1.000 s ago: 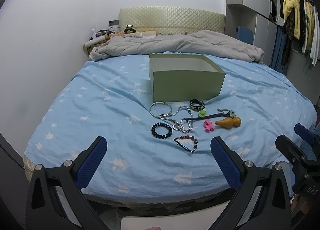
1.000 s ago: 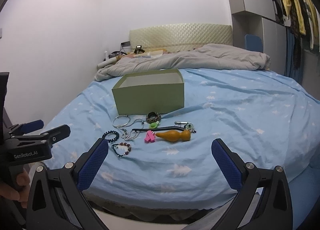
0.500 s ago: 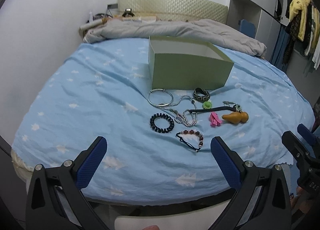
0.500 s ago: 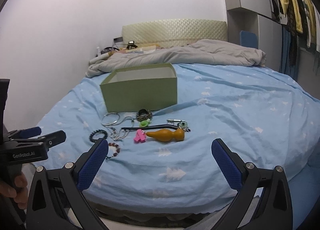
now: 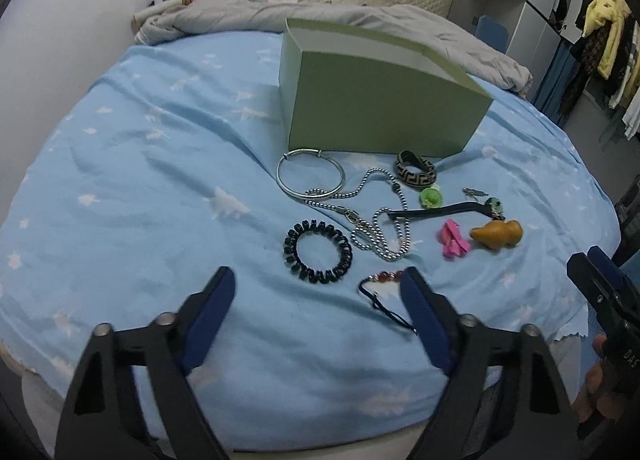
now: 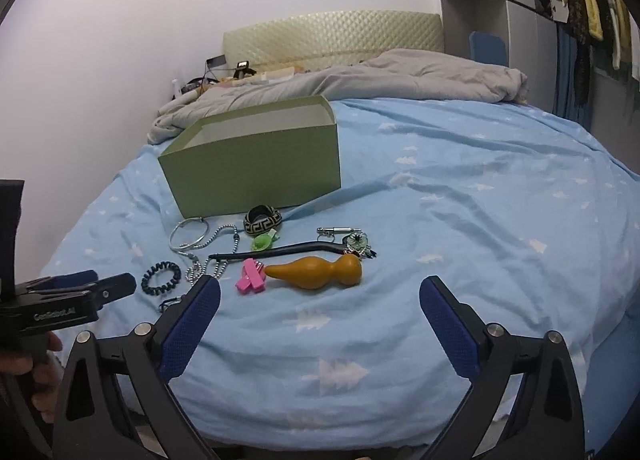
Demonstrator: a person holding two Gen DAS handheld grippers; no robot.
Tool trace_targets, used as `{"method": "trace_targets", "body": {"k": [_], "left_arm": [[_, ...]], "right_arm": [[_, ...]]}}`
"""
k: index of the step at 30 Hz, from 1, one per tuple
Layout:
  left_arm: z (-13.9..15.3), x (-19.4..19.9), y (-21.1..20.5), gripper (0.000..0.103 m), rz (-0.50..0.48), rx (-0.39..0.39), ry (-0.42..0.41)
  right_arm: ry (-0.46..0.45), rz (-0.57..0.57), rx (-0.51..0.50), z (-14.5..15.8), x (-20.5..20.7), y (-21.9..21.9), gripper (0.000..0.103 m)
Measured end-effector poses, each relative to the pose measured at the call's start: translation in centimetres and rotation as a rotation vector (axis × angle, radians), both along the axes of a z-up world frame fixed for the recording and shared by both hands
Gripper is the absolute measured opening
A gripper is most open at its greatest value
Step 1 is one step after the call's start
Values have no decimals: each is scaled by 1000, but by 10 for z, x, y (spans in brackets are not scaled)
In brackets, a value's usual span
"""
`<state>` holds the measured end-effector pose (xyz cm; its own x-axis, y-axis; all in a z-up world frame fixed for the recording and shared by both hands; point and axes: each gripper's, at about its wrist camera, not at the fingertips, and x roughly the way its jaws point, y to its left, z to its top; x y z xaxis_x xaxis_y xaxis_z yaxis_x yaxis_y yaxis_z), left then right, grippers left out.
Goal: Organize jewelry
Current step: 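Close the left gripper on the black coil hair tie while the right gripper grasps the orange gourd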
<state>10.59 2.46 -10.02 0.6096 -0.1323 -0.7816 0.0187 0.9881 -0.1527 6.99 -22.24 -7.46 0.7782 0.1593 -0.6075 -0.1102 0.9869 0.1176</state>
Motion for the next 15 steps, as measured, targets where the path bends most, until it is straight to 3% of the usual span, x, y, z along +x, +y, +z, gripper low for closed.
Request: {"method": "trace_targets", "body": {"k": [4, 6, 15], "left_arm": [[-9, 15, 6, 71, -2, -13, 22], [-14, 22, 8, 59, -8, -19, 33], [-30, 43, 9, 42, -31, -6, 76]], "right_arm": [[42, 7, 1, -13, 18, 3, 100], [53, 13, -7, -18, 26, 6, 100], [109, 17, -31, -39, 56, 20, 100]]}}
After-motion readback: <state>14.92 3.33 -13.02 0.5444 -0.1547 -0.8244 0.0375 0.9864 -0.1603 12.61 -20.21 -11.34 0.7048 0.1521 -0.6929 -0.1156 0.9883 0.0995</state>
